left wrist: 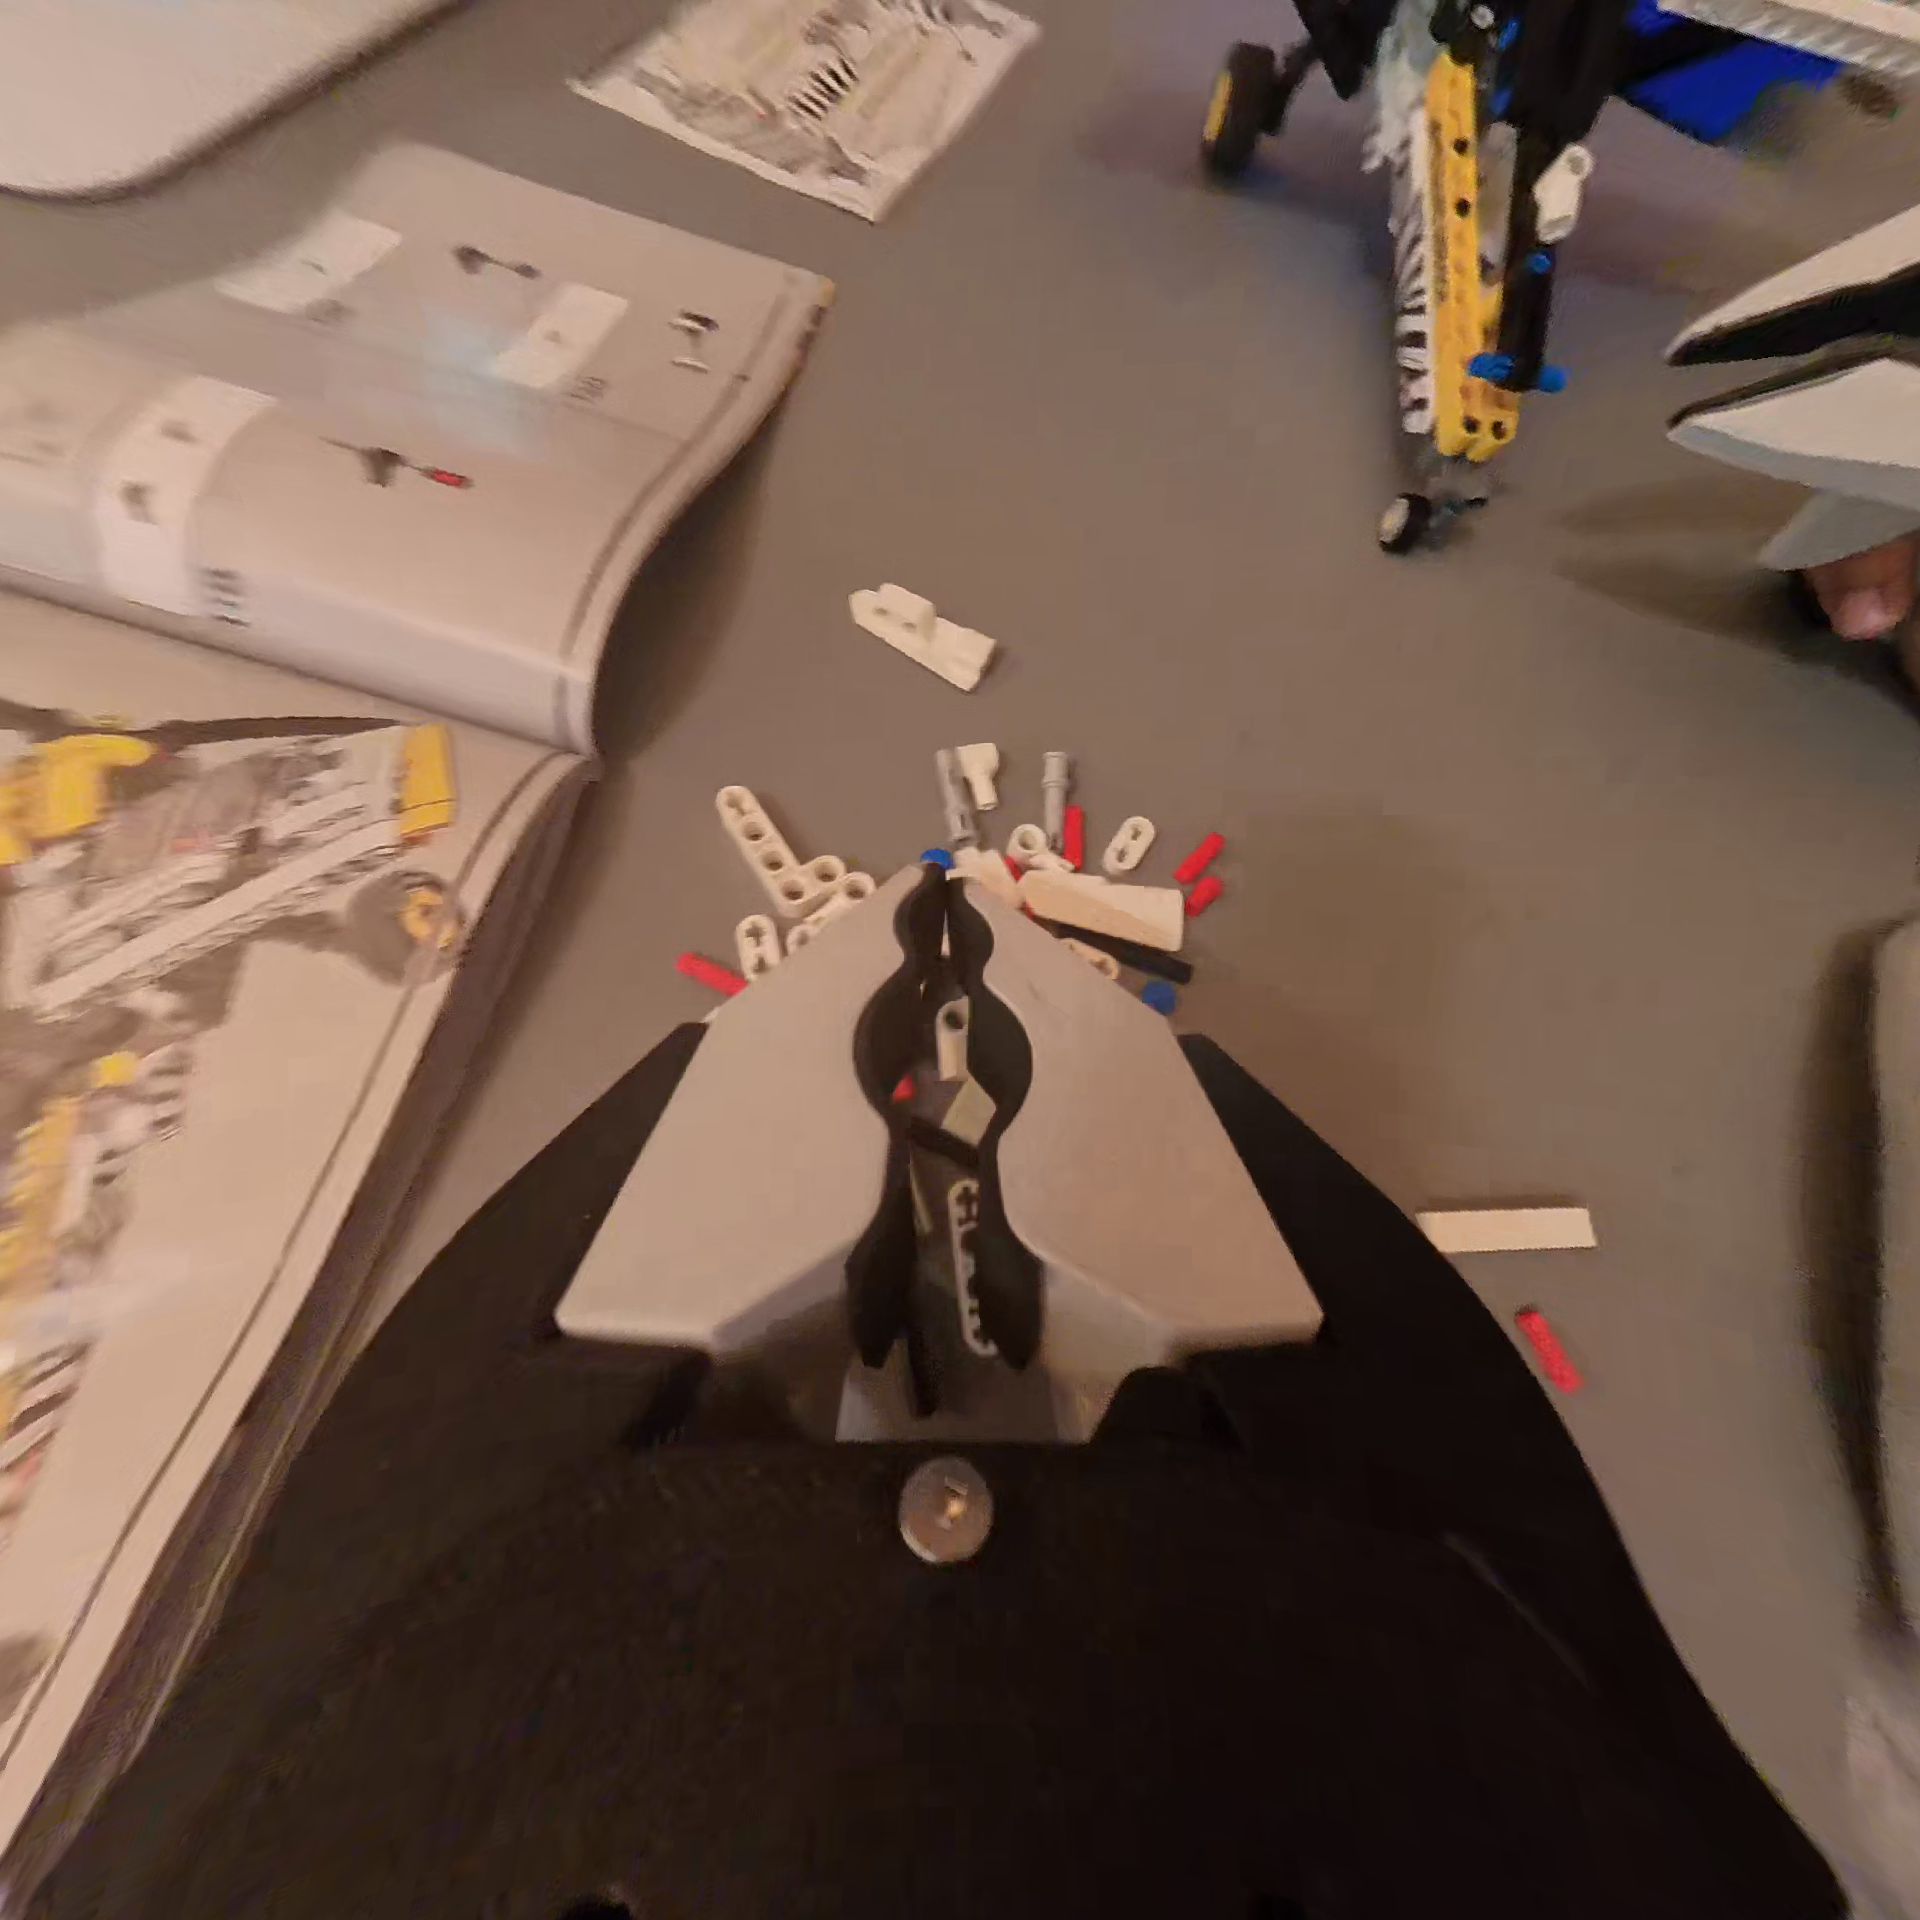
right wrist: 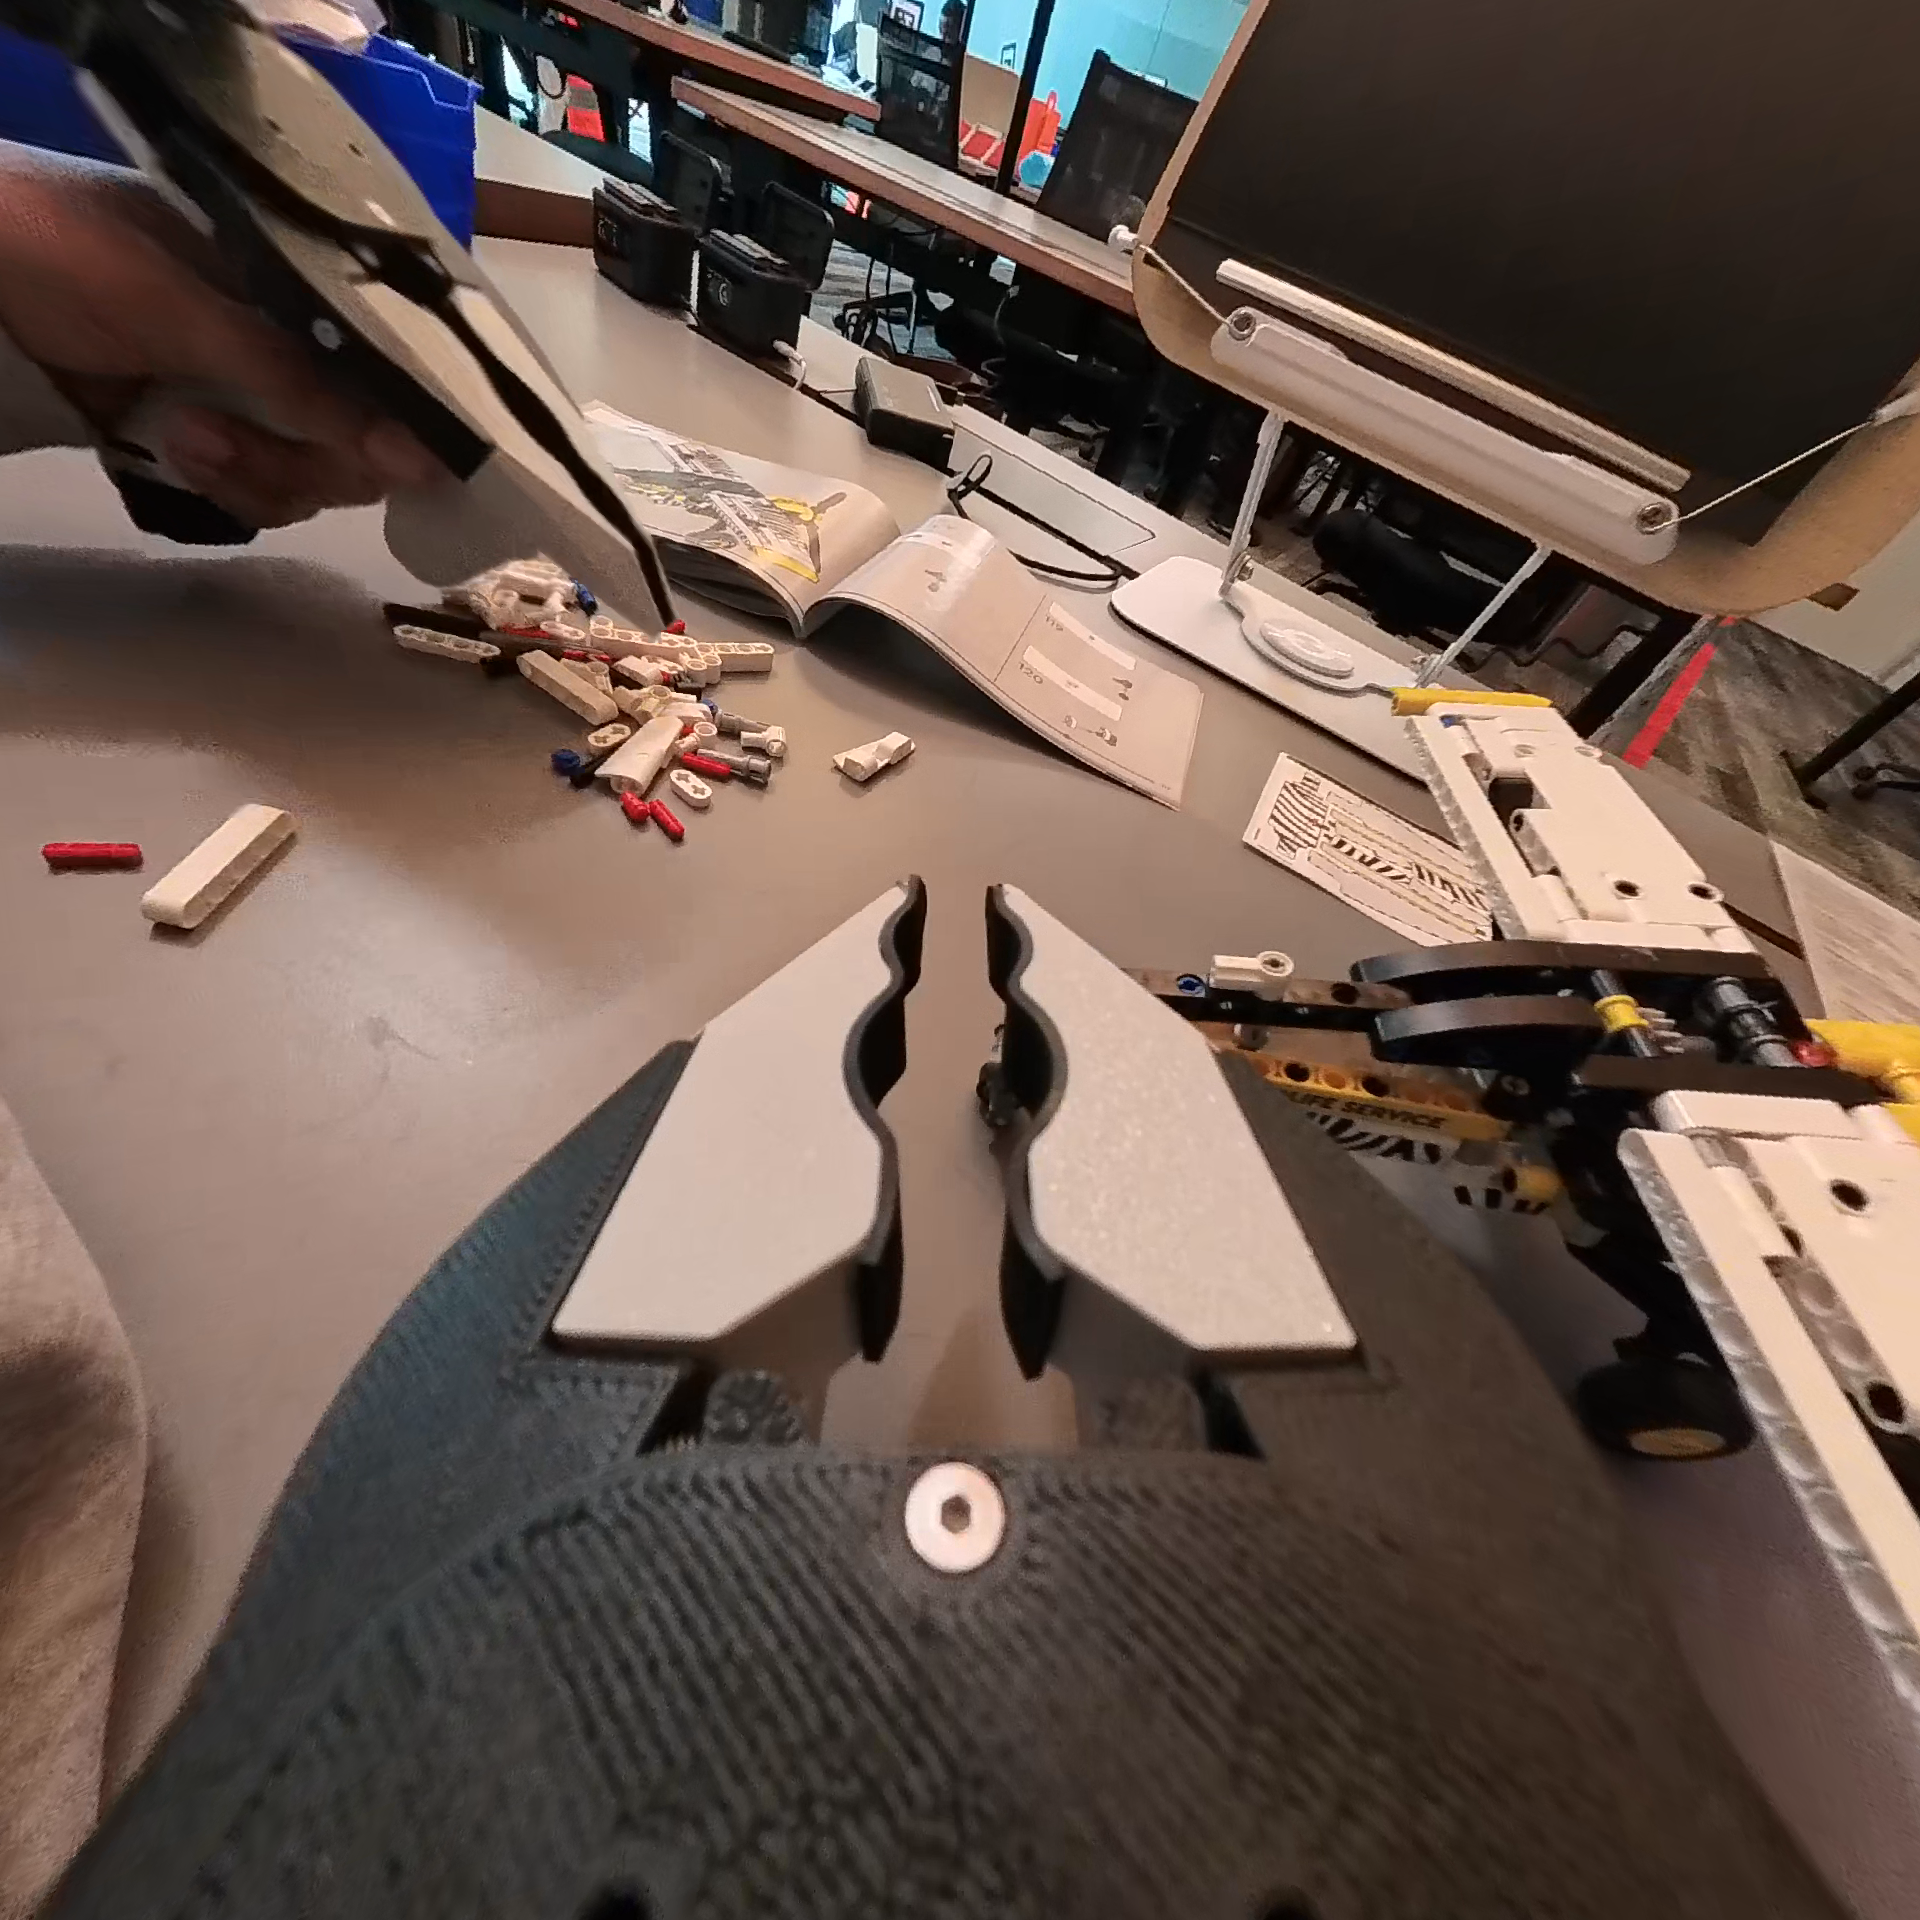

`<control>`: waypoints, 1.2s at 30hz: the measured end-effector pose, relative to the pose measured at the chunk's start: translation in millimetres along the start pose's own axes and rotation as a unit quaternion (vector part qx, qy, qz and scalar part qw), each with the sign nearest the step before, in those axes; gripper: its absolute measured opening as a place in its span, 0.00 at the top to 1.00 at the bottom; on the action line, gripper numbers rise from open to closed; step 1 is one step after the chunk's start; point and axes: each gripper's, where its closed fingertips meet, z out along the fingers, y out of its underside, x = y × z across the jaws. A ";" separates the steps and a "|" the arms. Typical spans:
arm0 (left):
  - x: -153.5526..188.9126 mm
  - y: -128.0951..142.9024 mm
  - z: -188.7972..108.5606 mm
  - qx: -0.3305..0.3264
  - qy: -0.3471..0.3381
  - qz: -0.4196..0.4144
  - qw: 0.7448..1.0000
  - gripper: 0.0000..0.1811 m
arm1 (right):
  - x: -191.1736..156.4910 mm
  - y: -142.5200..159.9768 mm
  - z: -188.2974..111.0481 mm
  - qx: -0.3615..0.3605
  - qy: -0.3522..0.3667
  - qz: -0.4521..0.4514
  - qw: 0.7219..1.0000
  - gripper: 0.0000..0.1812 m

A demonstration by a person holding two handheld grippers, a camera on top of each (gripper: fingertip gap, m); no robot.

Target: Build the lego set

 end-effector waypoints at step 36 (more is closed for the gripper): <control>8.8 -40.9 -26.7 0.143 0.176 -0.085 0.970 0.96 | -95.0 15.4 84.0 -0.168 -0.204 -0.005 0.965 0.95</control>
